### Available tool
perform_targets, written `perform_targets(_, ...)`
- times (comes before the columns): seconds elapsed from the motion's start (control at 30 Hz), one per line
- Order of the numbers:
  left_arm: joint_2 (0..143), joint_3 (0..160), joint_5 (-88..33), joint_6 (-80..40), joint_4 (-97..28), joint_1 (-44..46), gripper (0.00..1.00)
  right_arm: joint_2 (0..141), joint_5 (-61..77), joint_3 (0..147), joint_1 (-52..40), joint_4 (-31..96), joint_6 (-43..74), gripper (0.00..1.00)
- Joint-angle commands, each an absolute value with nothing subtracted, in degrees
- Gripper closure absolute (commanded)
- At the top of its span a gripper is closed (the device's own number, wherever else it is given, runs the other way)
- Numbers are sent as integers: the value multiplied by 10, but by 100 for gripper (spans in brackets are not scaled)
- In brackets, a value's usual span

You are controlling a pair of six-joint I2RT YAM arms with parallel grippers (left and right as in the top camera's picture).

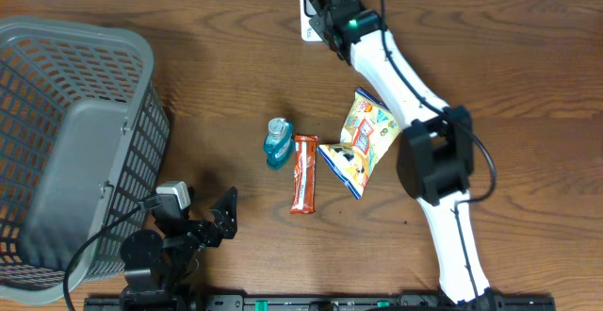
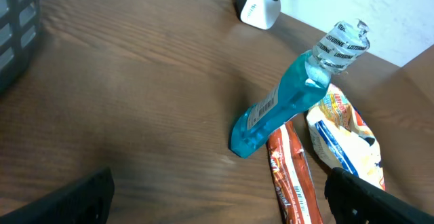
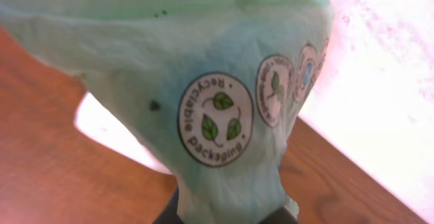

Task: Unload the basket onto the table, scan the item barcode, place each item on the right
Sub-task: 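Carry the wipes pack up to the scanner face with the right gripper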

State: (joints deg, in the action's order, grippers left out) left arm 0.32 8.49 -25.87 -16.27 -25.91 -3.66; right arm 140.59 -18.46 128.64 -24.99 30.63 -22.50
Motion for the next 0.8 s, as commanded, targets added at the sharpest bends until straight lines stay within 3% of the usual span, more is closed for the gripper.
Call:
perform_targets(0.0, 2, 77, -265, -157, -272, -39, 1, 1460, -249, 1362, -247, 321, -259, 99)
perform_targets(0.33, 2, 77, -265, -157, -272, -39, 1, 1479, -271, 1376, -239, 323, -289, 99)
perform_targets(0.77, 2, 77, -265, -157, -272, -39, 1, 1484, -310, 1375, -230, 225, -494, 99)
